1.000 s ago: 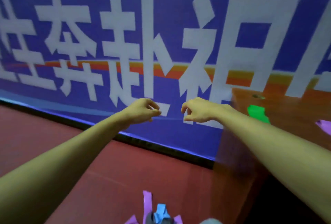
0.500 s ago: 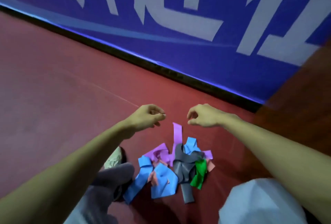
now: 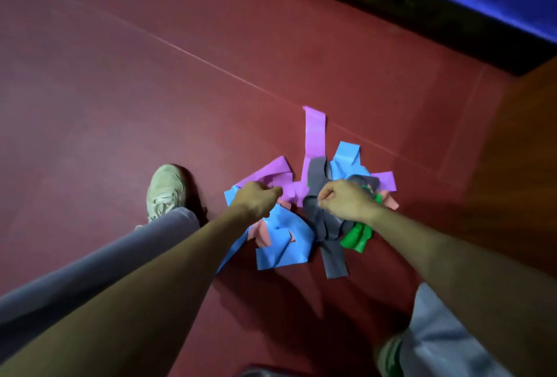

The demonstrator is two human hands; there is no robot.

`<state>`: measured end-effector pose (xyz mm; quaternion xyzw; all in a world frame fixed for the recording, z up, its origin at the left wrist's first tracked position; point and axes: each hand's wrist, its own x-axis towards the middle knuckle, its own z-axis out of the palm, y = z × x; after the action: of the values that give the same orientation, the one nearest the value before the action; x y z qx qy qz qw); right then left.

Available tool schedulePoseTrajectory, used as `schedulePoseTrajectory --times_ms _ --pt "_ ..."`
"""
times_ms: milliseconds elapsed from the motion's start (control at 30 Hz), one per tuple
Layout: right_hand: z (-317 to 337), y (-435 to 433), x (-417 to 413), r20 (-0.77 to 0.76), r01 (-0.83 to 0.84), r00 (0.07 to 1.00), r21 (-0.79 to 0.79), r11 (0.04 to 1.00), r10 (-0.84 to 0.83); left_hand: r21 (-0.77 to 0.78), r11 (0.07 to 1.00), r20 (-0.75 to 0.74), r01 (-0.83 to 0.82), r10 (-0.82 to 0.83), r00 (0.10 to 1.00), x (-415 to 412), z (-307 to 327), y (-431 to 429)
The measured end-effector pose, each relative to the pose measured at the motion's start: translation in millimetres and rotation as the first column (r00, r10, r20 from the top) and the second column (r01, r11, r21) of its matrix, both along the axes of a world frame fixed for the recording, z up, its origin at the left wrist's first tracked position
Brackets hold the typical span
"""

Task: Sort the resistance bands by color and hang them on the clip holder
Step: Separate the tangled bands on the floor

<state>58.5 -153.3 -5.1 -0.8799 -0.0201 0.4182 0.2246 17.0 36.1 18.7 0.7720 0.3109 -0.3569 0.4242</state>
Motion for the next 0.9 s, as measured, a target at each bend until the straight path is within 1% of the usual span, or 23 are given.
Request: schedulePoseTrajectory --times_ms 67,167,233,333,467,700,900 --pt "-30.0 13.4 -15.6 -0.041 0.029 0.999 0.030 0.999 -0.028 0.015 0.999 -0.020 -0.029 0.029 0.999 -9.0 -23.8 1.5" --pt "-62.1 33.3 -39.0 -0.109 0.040 0.993 0.060 0.997 -0.034 0.029 0.999 -0.033 -0.038 0.039 0.999 -21.6 -42.7 11.0" --pt "-74.4 41.7 -51.4 -0.107 0.025 0.994 0.033 0.999 -0.022 0.045 0.998 -0.049 -0.041 0.044 0.998 -29.3 -49.0 21.0" --pt "-69.3 47.7 -61.0 -0.078 0.033 0.996 0.009 0.999 -0.032 0.042 0.998 -0.052 -0.040 0.042 0.998 -34.5 -41.1 32.5" --pt "-32.3 44.9 -57.0 -0.052 -0.020 0.998 0.087 0.996 0.025 0.021 1.000 0.009 0.015 -0.015 1.000 -31.2 -13.0 40.5" --pt "58.6 33.3 -32.7 0.101 -0.056 0.994 0.239 0.969 0.033 -0.024 0.996 0.151 0.083 -0.079 0.985 -18.6 75.0 34.6" --pt "136.9 17.9 -25.4 0.242 -0.191 0.964 0.345 0.919 0.109 -0.057 0.988 0.234 0.143 -0.126 0.964 -32.3 145.0 24.3"
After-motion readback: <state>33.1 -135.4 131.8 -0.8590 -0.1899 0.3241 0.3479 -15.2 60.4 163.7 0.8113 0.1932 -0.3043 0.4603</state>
